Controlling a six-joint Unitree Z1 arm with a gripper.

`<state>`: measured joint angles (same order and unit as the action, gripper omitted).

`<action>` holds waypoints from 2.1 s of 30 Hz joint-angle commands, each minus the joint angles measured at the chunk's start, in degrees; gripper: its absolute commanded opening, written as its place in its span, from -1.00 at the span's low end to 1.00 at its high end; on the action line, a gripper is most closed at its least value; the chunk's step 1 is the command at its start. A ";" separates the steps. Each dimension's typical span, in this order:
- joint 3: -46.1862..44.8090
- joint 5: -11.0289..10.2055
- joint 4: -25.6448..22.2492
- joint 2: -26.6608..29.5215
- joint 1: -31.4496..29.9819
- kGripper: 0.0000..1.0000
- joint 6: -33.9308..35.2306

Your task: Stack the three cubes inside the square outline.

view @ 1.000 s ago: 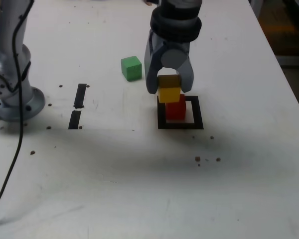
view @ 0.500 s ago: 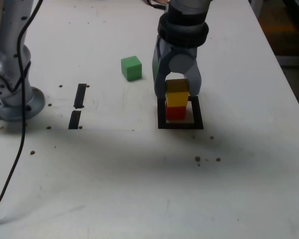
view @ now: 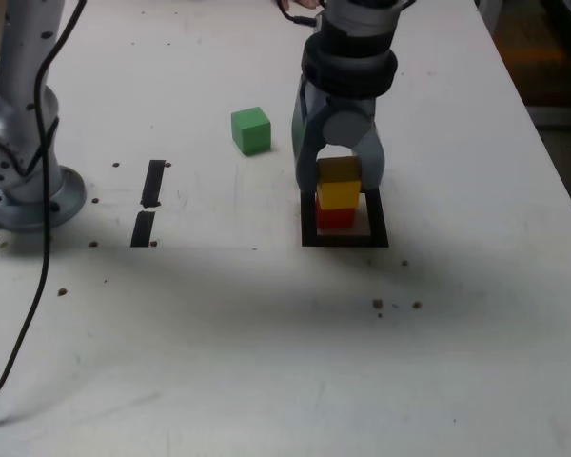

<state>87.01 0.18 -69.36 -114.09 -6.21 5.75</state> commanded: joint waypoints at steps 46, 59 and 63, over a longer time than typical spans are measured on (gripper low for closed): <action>-1.52 -1.92 2.04 1.07 0.85 -0.01 -0.39; -3.29 -1.69 3.13 1.60 0.85 0.38 -0.56; -3.52 -1.55 3.41 1.83 0.85 0.59 -0.93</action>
<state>83.53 -1.48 -66.05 -112.77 -5.48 4.98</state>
